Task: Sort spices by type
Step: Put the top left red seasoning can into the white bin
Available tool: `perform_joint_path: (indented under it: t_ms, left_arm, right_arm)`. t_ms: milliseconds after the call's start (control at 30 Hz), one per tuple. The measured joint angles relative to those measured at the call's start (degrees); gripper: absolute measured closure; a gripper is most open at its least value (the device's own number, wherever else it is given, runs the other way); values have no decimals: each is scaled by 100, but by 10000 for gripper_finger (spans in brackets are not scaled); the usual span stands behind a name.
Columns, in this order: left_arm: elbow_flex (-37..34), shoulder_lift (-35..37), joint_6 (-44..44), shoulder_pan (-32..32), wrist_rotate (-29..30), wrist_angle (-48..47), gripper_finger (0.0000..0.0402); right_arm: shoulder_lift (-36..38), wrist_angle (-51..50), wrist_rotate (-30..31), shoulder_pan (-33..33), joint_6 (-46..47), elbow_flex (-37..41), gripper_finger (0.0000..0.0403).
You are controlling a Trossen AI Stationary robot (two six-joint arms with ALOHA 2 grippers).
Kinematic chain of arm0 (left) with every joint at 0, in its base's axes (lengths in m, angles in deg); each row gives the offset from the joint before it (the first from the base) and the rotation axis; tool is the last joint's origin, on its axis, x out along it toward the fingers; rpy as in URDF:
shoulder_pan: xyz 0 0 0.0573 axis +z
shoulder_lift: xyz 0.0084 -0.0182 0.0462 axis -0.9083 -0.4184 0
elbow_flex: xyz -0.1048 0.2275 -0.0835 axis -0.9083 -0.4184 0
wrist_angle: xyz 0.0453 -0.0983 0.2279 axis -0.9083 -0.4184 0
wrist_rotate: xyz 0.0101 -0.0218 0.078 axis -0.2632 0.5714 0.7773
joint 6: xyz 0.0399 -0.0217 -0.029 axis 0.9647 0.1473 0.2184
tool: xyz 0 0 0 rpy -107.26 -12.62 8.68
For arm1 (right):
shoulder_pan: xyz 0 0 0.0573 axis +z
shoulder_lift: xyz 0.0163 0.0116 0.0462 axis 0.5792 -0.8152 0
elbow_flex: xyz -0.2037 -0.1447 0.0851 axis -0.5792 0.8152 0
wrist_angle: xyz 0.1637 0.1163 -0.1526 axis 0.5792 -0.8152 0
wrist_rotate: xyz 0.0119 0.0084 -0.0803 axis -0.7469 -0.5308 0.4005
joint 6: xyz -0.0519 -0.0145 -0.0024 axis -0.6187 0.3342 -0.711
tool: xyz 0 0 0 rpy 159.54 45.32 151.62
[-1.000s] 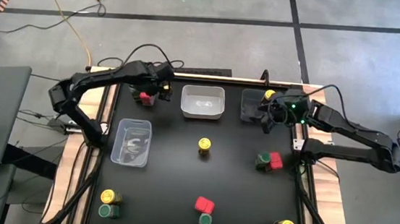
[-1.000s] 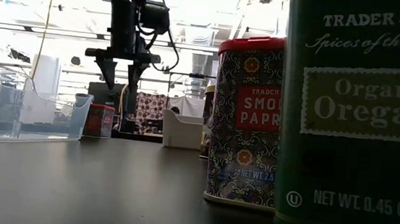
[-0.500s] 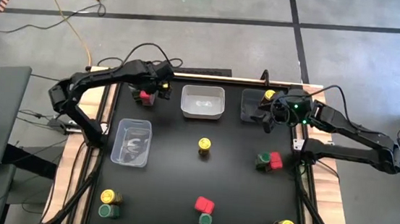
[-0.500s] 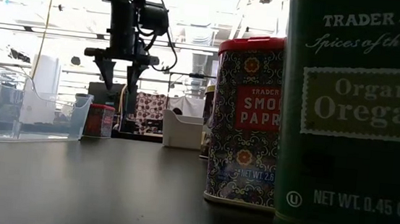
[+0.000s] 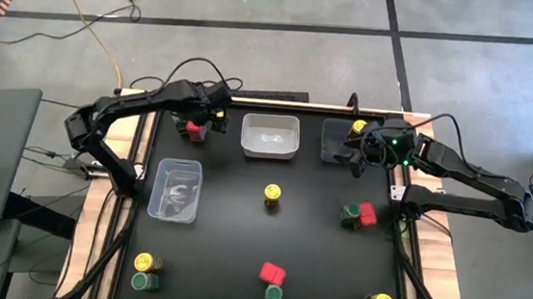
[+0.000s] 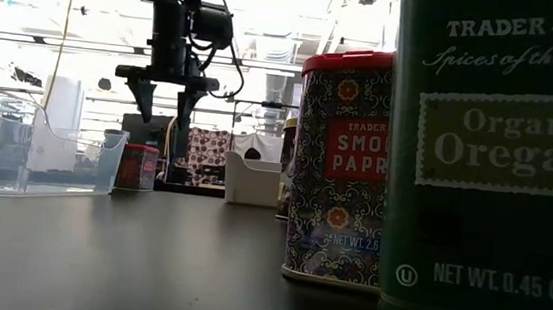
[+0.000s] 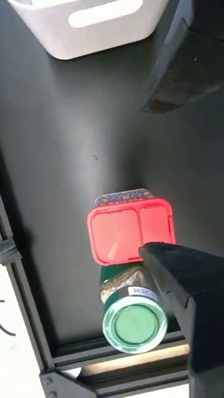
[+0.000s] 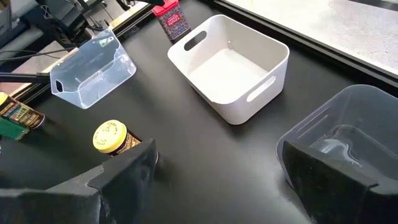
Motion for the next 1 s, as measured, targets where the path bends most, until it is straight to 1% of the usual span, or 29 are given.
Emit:
perform_joint_path:
  t_ms: [67,200,400,600,733,1000]
  left_arm:
    - [-1,0,-109,-2,30,3,64]
    - [-81,4,-142,62,361,32,63]
    - [-280,4,-236,247,365,82,64]
    - [-578,7,-199,351,287,451,63]
    - [-809,4,-366,389,275,652,63]
    - [-1083,4,-375,409,277,773,63]
  right_arm:
    - [-4,0,2,0,-12,0,29]
    - [-4,-2,2,0,-14,0,29]
    - [-6,-4,4,0,-12,0,29]
    - [-4,-4,4,0,-12,0,29]
    - [-4,-7,4,0,-10,0,29]
    - [-7,-8,4,0,8,0,29]
